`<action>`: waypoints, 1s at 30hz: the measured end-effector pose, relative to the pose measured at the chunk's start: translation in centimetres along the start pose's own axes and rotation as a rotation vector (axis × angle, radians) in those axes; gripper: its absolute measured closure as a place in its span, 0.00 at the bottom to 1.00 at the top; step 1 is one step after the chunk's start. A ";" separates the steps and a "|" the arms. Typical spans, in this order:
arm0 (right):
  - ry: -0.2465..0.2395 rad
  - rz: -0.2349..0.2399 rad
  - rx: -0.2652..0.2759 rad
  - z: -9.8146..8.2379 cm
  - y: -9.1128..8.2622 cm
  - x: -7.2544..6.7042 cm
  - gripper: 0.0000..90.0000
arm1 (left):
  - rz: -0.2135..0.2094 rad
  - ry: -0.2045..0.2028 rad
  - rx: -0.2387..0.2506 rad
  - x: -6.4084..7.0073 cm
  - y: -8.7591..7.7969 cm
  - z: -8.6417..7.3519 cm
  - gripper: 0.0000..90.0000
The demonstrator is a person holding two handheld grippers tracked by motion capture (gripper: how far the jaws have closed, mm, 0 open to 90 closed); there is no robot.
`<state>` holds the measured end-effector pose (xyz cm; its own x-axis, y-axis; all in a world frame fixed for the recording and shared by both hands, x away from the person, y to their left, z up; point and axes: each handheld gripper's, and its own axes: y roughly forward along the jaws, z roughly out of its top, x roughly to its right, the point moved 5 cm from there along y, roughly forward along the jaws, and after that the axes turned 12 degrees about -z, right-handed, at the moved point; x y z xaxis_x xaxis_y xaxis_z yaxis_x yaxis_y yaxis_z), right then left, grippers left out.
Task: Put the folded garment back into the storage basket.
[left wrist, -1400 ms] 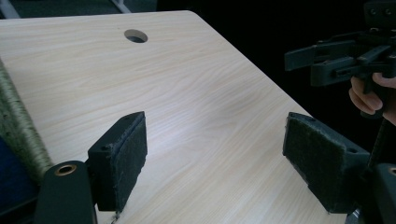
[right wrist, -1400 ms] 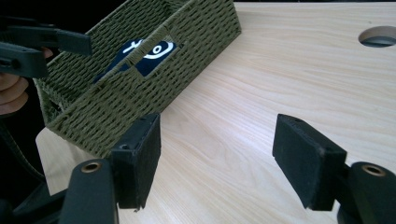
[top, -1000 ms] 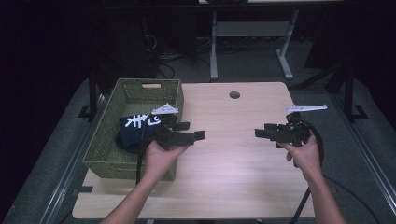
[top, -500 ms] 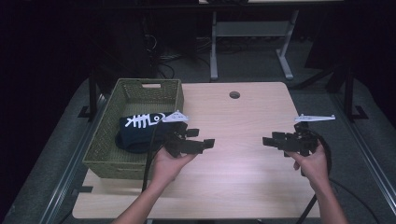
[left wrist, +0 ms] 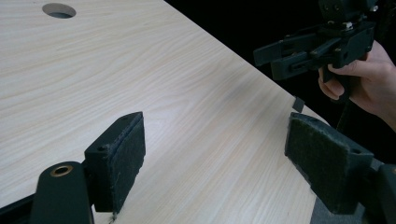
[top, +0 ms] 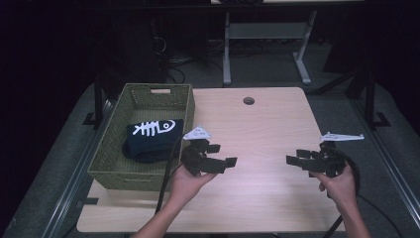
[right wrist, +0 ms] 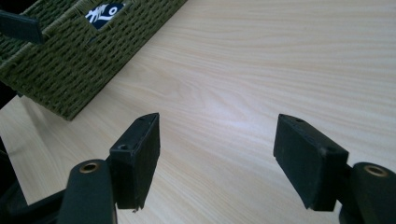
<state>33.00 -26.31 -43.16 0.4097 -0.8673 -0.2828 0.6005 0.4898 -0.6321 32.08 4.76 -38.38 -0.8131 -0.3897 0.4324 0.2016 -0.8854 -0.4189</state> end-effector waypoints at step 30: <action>0.038 -0.066 0.005 -6.1 -1.3 2.3 0.33 | -0.039 0.062 -0.067 1.5 3.9 -4.9 0.23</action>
<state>28.97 -29.49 -47.36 0.3426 -0.9006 -0.2675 0.6292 0.4314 -0.6466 28.92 1.98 -43.30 -0.8524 -0.3371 0.3997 0.1339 -0.8797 -0.4564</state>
